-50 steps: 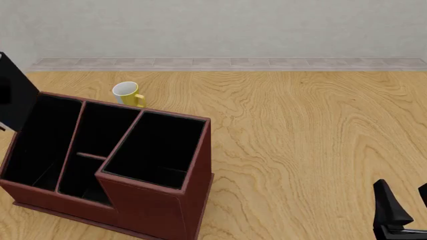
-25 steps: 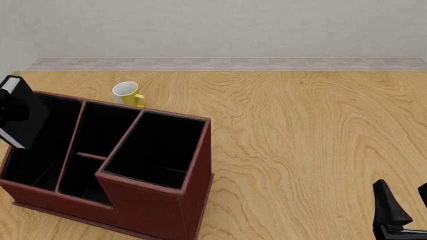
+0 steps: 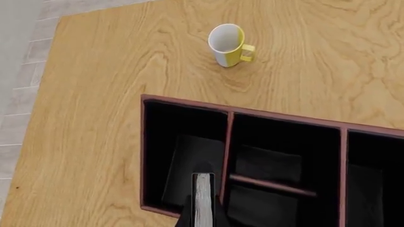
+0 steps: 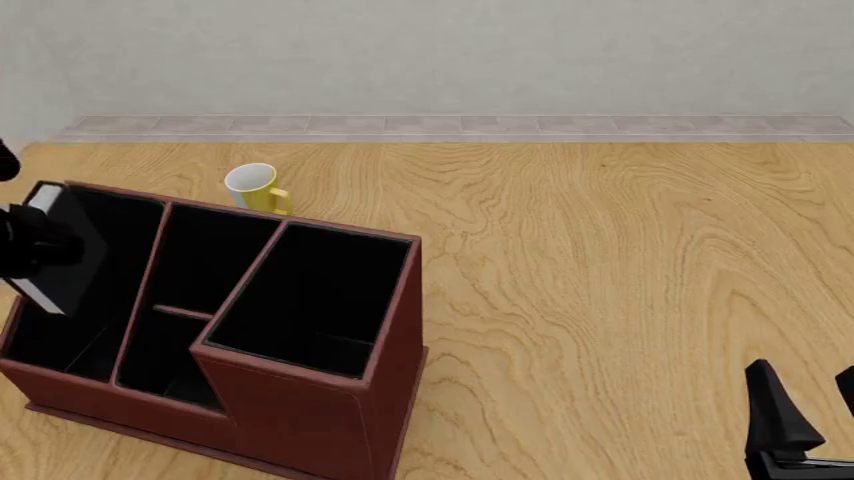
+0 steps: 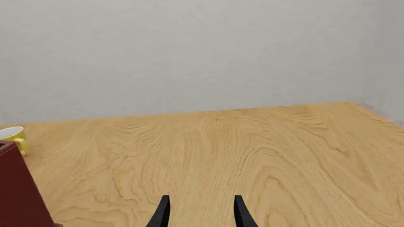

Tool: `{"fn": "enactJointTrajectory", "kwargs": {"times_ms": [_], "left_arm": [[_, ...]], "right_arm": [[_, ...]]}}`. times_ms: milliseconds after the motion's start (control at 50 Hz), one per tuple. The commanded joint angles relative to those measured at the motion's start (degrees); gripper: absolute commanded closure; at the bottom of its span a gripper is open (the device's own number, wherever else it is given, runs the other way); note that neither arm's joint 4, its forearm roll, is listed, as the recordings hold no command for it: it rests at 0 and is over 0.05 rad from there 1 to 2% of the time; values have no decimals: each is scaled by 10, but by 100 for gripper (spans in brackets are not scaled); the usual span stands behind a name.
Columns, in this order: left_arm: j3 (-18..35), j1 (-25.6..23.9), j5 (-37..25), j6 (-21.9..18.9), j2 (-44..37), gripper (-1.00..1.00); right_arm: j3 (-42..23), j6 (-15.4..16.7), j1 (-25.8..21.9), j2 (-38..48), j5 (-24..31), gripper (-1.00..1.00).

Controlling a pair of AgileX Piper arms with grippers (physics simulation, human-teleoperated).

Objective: Pick up the book and place it in the left compartment of the caddy.

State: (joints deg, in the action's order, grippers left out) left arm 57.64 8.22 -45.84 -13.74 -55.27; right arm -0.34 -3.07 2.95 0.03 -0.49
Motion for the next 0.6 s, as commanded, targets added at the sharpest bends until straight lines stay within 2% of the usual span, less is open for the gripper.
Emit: {"fn": "enactJointTrajectory", "kwargs": {"times_ms": [20,400,600], "left_arm": [[-17,7,31,-7,-5,100],[-27,20,63,-1,-24,100],[-41,38,91,-22,-33,100]], "right_arm": [[0,1,1,0,0,-100],[0,4,1,0,1,-100],[-2,6,2,0,4,-100]]}}
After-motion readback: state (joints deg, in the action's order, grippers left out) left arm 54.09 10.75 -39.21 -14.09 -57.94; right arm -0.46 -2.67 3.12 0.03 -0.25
